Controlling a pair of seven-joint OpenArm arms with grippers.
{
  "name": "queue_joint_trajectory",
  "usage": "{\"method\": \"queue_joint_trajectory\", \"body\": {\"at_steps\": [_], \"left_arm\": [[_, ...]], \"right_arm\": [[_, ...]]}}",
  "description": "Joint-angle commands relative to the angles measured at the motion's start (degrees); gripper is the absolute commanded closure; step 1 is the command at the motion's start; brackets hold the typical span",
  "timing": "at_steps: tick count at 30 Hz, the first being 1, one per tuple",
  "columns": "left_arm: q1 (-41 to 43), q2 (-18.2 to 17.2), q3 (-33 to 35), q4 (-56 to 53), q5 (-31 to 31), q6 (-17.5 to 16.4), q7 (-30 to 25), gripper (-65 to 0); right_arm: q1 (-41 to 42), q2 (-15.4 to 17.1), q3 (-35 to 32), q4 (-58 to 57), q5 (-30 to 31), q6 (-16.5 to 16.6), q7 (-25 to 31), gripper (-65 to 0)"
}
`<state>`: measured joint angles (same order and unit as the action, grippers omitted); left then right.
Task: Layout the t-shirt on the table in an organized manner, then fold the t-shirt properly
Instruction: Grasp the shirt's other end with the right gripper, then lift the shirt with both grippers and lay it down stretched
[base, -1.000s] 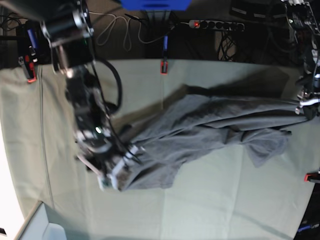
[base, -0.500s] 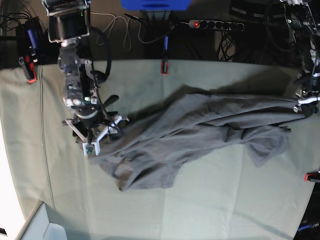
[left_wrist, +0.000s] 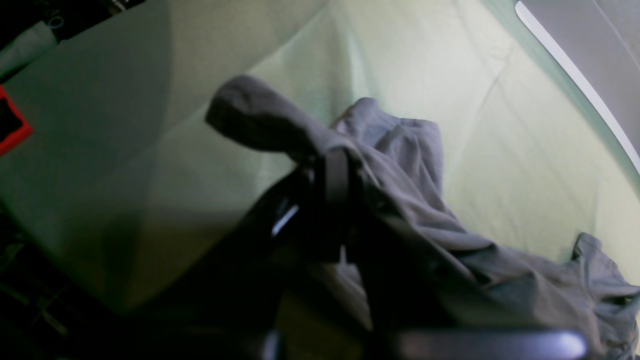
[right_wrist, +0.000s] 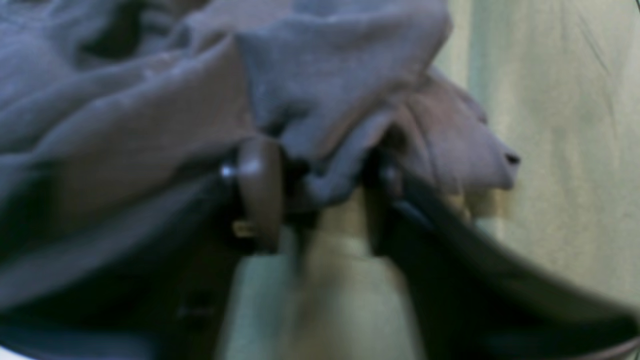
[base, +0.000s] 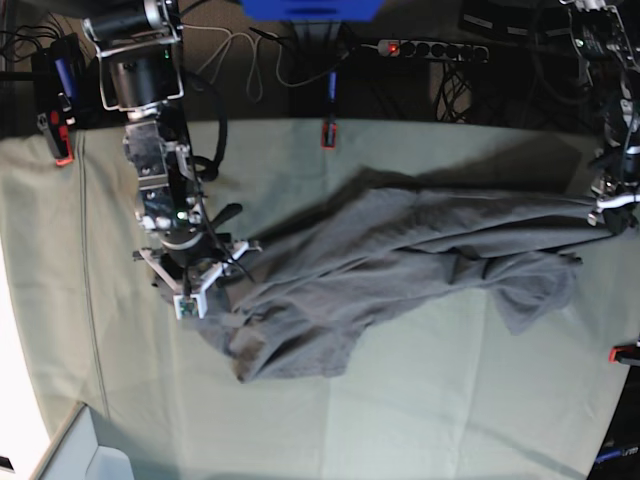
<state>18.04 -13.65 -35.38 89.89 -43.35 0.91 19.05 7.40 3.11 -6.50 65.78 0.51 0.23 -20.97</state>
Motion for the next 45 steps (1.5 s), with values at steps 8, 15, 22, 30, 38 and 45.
{"method": "queue_joint_trajectory", "body": {"at_steps": [8, 15, 22, 30, 38, 45], "left_arm": [[-0.2, -1.1, -0.4, 4.3, -0.6, -0.2, -1.6, -0.1], [1.2, -1.1, -0.7, 12.5, -0.2, -0.2, -1.6, -0.1], [2.1, -1.2, -4.2, 20.3, -0.1, -0.2, -1.6, -0.1], [2.1, -1.3, -8.3, 21.8, -0.1, -0.6, -1.6, -0.1], [-0.4, -1.3, -7.1, 21.9, -0.6, -0.7, -1.6, -0.1], [-13.4, -5.1, -3.1, 21.6, -0.1, -0.2, -1.5, -0.1]], "right_arm": [[-9.0, 0.3, 0.6, 18.1, -0.1, 0.3, 1.5, 0.0], [-19.5, 1.6, 1.3, 36.9, -0.4, 0.3, 1.1, 0.0], [-25.3, 2.0, 8.0, 48.9, -0.4, 0.2, 1.1, 0.0], [-27.7, 2.0, 12.3, 50.9, -0.2, 0.2, 3.3, 0.0], [-30.2, 1.1, 12.0, 50.9, -0.2, 0.1, 15.9, 0.0], [-15.4, 0.2, 13.9, 50.8, -0.3, -0.1, 17.6, 0.0]]}}
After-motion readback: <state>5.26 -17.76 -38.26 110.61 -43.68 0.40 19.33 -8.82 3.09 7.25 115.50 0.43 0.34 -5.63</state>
